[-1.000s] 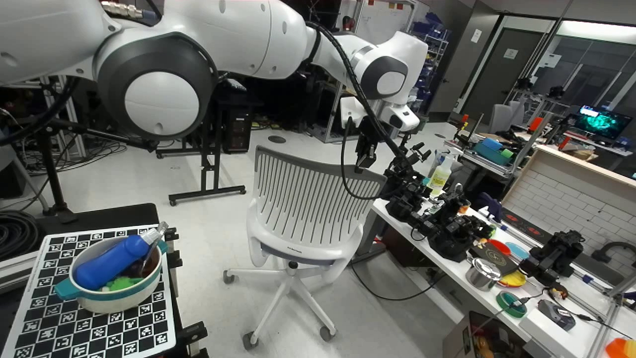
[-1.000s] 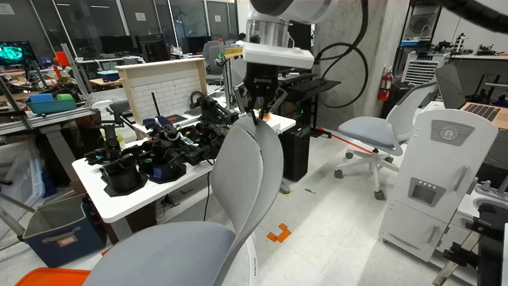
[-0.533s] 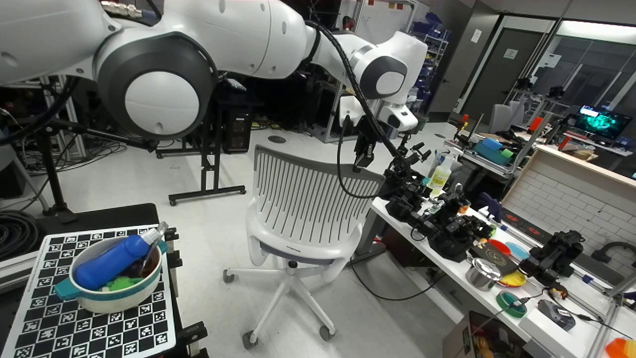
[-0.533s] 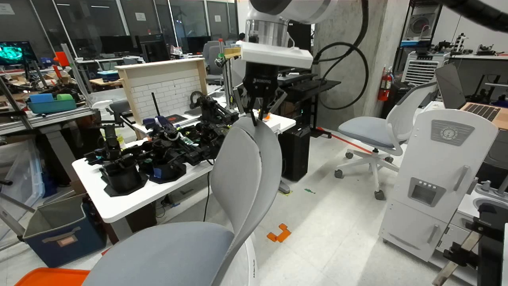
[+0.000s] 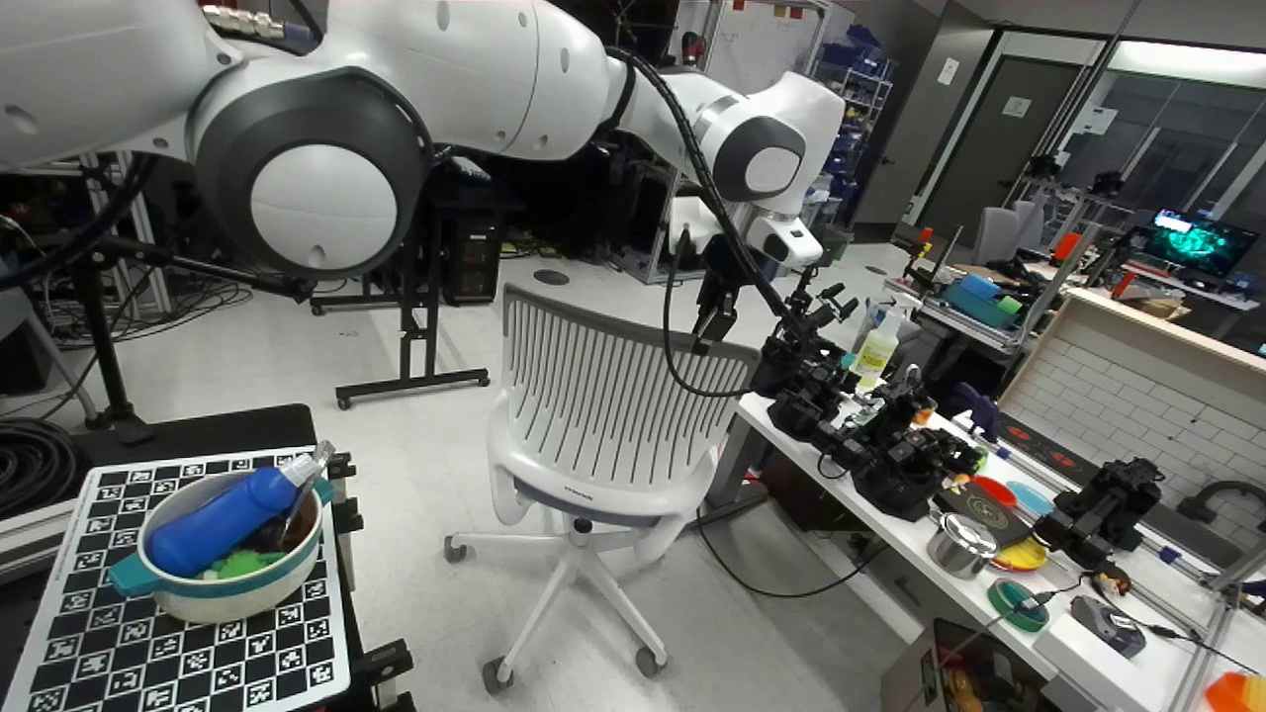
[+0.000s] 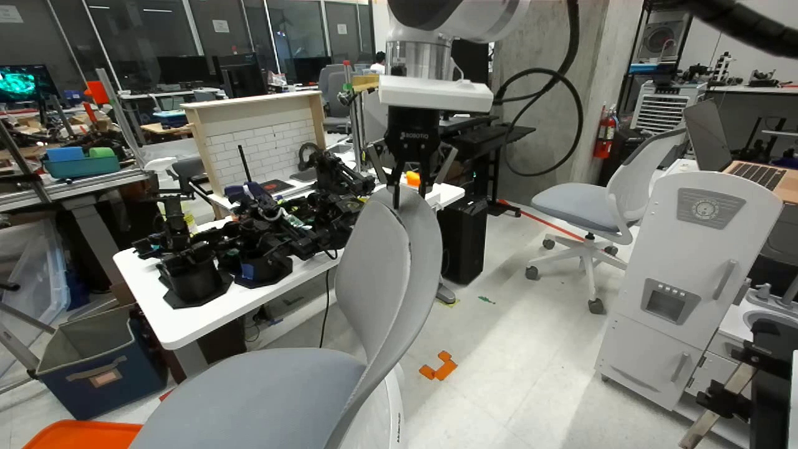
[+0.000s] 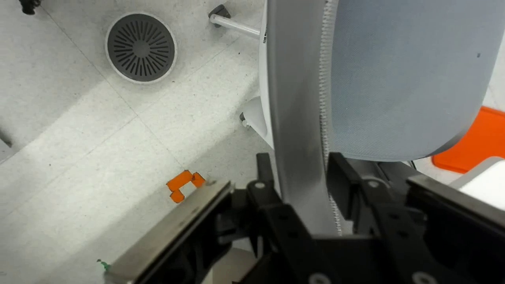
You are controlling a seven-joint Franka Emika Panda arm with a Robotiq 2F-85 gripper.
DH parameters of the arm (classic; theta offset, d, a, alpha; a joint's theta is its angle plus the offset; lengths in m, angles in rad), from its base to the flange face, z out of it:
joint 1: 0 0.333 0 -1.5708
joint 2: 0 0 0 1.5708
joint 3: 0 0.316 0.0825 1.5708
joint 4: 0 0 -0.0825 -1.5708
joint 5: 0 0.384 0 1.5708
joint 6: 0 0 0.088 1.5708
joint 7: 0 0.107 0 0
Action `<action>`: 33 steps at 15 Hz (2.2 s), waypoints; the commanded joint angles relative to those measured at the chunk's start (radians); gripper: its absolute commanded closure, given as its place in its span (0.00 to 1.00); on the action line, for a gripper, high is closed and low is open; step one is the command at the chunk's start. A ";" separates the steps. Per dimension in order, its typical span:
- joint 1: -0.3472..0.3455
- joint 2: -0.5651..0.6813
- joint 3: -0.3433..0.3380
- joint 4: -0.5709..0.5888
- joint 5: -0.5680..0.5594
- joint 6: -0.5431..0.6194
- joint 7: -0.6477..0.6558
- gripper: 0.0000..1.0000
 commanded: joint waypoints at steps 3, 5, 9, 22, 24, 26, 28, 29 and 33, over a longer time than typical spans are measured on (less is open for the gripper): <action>0.007 -0.002 -0.012 0.021 -0.008 -0.001 0.042 0.13; 0.010 -0.025 -0.023 -0.004 -0.023 0.026 0.037 0.01; 0.003 -0.044 -0.040 -0.002 -0.048 0.050 0.025 0.29; 0.013 -0.058 -0.020 0.001 -0.036 0.026 -0.081 0.61; 0.022 -0.055 -0.020 0.005 -0.038 0.021 -0.098 0.48; 0.031 -0.053 -0.021 0.006 -0.039 0.018 -0.108 0.33; 0.040 -0.049 -0.023 0.008 -0.041 0.011 -0.117 0.18; 0.042 -0.045 -0.024 0.009 -0.042 0.008 -0.121 0.12; 0.035 -0.043 -0.019 0.016 -0.032 0.007 -0.128 0.00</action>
